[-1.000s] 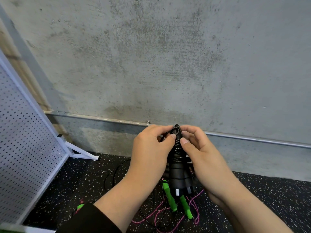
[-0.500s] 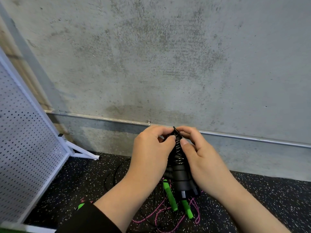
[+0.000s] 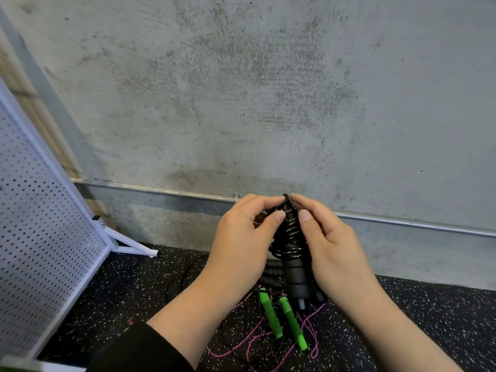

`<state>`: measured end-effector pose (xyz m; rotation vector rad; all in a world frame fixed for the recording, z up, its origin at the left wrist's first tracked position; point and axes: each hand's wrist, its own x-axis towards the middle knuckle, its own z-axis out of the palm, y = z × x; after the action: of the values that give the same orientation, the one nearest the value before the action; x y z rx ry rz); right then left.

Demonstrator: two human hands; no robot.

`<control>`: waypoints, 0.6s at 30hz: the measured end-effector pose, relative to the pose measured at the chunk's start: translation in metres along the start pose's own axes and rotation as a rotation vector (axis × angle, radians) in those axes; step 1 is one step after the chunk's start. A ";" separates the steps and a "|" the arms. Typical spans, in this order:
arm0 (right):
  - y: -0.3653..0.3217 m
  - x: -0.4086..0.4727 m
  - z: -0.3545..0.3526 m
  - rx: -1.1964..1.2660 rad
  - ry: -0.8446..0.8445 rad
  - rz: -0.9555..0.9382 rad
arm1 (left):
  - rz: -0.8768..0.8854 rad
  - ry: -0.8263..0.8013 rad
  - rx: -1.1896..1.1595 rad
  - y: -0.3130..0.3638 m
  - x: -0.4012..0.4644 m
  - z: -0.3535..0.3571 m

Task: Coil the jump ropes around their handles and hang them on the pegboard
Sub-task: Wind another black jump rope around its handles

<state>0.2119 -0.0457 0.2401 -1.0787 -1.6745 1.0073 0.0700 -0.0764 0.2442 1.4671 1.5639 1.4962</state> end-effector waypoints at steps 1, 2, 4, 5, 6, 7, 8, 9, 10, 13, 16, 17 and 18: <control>0.001 0.000 0.000 0.056 0.010 0.037 | 0.013 -0.010 0.005 0.001 -0.001 0.001; 0.000 0.000 -0.001 0.140 0.016 0.086 | 0.027 -0.022 0.009 0.002 -0.001 0.001; -0.001 0.000 -0.003 0.305 0.017 0.177 | 0.043 -0.037 0.012 0.002 -0.003 0.002; -0.002 0.000 -0.004 0.357 0.012 0.206 | 0.042 -0.040 0.008 0.002 -0.003 0.002; -0.002 0.001 -0.005 0.396 0.003 0.232 | 0.037 -0.045 0.000 0.002 -0.003 0.002; -0.001 0.001 -0.006 0.428 -0.008 0.260 | 0.032 -0.051 -0.011 0.001 -0.003 0.001; 0.000 0.001 -0.007 0.453 -0.020 0.288 | 0.027 -0.059 -0.020 0.001 -0.003 0.001; 0.001 0.002 -0.007 0.470 -0.026 0.312 | 0.023 -0.066 -0.028 0.001 -0.003 0.000; 0.002 0.002 -0.008 0.484 -0.029 0.334 | 0.018 -0.071 -0.039 0.000 -0.003 0.000; 0.003 0.003 -0.009 0.552 -0.060 0.401 | -0.003 -0.101 -0.074 0.000 -0.001 -0.002; 0.001 0.001 -0.009 0.627 -0.173 0.451 | 0.029 -0.151 -0.057 -0.001 -0.001 -0.001; 0.001 -0.001 -0.008 0.662 -0.230 0.465 | 0.051 -0.157 -0.045 0.000 -0.002 0.000; 0.001 -0.003 -0.007 0.706 -0.274 0.479 | 0.066 -0.153 -0.035 0.000 -0.004 0.001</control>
<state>0.2192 -0.0470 0.2405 -0.8855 -1.0994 1.9441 0.0720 -0.0792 0.2429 1.5874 1.4058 1.4042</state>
